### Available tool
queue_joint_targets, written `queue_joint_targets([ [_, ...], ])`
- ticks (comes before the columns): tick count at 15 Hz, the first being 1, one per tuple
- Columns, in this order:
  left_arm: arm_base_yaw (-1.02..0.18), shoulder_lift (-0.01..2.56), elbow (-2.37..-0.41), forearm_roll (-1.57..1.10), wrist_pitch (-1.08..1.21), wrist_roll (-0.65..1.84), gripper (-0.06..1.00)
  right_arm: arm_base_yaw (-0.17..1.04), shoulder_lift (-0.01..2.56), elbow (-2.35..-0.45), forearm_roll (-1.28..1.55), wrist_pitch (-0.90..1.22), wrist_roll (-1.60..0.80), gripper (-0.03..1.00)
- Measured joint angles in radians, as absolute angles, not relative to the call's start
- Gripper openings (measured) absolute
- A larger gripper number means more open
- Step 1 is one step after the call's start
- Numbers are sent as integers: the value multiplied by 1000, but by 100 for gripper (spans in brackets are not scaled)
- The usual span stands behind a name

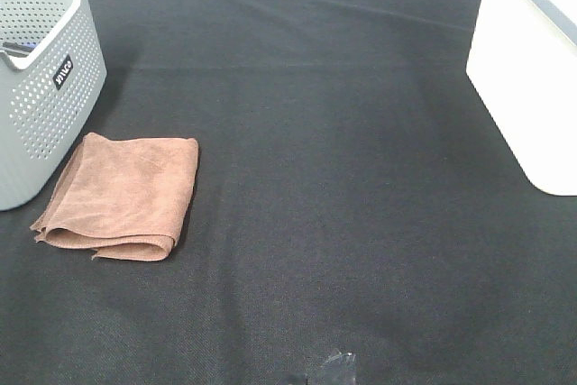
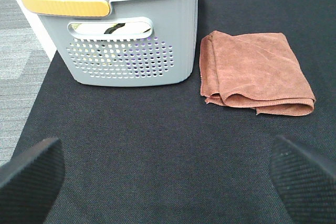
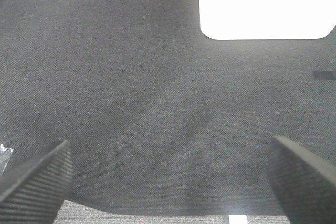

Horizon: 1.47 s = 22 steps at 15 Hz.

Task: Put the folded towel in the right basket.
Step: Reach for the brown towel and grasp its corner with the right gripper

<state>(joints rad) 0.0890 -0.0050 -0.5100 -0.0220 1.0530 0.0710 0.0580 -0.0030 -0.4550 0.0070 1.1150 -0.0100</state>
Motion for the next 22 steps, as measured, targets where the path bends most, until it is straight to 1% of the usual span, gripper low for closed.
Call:
queue_joint_targets([
  [22,89,-5,-510,-22,1053,71,99,58,-3,-455,7,1115,-10,97],
])
